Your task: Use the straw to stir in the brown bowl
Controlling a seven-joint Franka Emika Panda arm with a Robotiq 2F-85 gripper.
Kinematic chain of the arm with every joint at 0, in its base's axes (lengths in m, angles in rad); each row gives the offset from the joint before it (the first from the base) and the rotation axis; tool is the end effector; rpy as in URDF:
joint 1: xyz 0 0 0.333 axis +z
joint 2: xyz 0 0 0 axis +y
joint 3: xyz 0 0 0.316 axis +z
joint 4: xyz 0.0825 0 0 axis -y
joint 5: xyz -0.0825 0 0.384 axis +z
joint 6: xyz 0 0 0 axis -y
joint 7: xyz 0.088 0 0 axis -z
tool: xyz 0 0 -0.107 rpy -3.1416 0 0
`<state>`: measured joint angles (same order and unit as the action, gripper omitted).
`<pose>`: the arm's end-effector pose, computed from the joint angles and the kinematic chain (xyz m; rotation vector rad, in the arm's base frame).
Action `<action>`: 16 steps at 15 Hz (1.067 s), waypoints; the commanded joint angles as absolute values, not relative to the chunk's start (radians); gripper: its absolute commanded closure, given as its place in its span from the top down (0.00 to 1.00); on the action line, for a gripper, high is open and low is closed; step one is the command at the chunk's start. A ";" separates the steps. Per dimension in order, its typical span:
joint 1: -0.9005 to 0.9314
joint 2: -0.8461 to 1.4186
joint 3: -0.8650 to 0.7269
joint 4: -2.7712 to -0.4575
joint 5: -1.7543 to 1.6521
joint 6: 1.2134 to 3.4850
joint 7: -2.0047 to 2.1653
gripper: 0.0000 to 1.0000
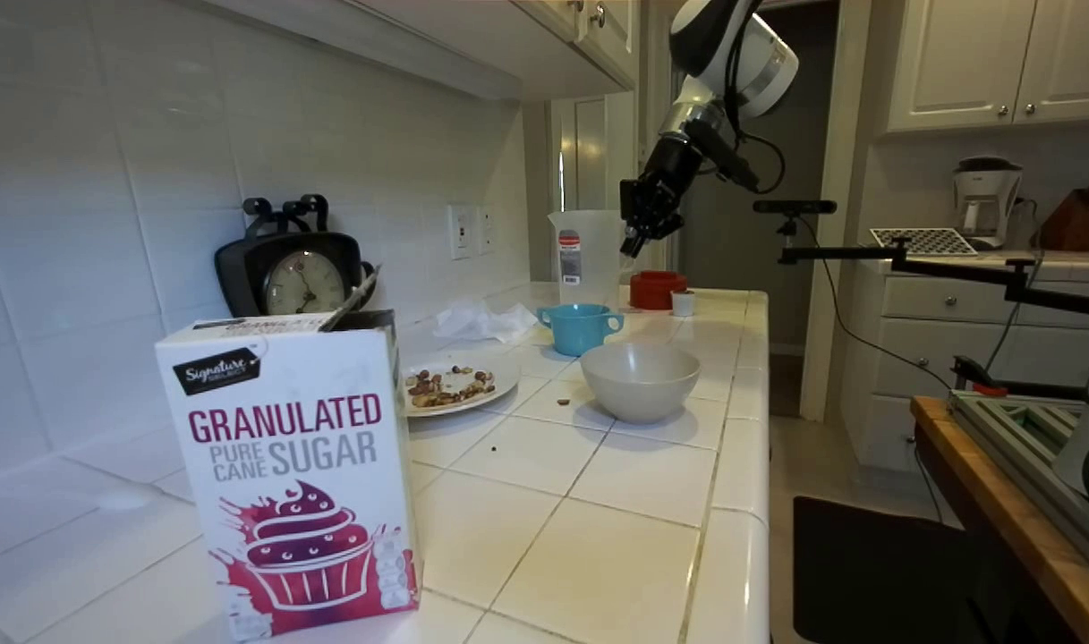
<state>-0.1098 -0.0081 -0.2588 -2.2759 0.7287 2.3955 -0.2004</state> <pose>0.4959 -0.1859 0.3729 -2.4962 0.8884 -0.3561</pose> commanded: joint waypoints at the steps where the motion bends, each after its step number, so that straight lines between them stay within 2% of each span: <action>1: -0.147 0.037 -0.234 -2.226 0.753 2.362 -0.215 0.41; 9: -0.146 -0.043 -0.200 -2.256 0.652 2.397 -0.165 0.99; 13: -0.148 -0.145 -0.167 -2.329 0.353 2.437 -0.074 1.00; 16: -0.158 -0.233 -0.151 -2.374 0.134 2.370 0.007 1.00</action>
